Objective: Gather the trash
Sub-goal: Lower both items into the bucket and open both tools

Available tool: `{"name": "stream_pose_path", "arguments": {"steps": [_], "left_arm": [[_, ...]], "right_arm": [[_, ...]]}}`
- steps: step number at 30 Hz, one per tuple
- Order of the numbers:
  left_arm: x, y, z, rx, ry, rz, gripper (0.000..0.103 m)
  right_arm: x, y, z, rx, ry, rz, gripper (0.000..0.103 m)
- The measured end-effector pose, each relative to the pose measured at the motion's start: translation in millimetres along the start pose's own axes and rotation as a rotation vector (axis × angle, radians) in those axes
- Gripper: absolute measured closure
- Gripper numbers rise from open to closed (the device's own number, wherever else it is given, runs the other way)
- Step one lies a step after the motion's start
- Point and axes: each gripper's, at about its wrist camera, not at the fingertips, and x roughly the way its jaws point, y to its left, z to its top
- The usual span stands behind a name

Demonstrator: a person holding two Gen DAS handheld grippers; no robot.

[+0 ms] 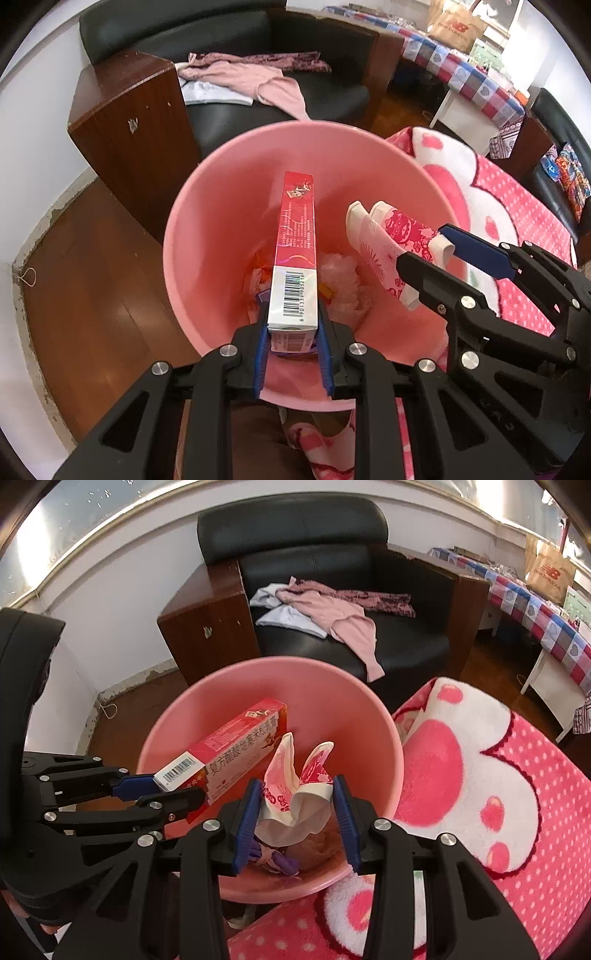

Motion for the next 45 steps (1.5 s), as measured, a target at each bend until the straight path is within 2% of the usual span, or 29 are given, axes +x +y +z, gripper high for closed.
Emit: {"name": "stream_pose_path", "arguments": {"steps": [9,17,20,26,38,45], "left_arm": [[18.7,0.2,5.0,-0.019,0.039,-0.004,0.08],[30.9,-1.8,7.7,-0.027,0.074,0.0,0.079],[30.7,-1.8,7.7,-0.027,0.073,0.003,0.076],[17.7,3.2,7.2,-0.045,0.038,-0.013,0.071],[-31.0,12.5,-2.3,-0.039,-0.113,0.027,0.071],[-39.2,13.7,-7.9,-0.032,-0.152,0.037,0.071]], "right_arm": [[15.0,-5.3,1.4,0.0,0.046,-0.017,0.062],[13.4,-10.2,5.6,0.014,0.033,-0.016,0.062],[13.6,-10.2,5.7,0.015,0.034,-0.016,0.062],[15.7,-9.9,4.5,0.012,0.041,-0.017,0.062],[30.8,1.7,1.8,0.013,0.09,-0.006,0.062],[34.1,4.1,2.1,0.023,0.107,-0.003,0.061]]}}
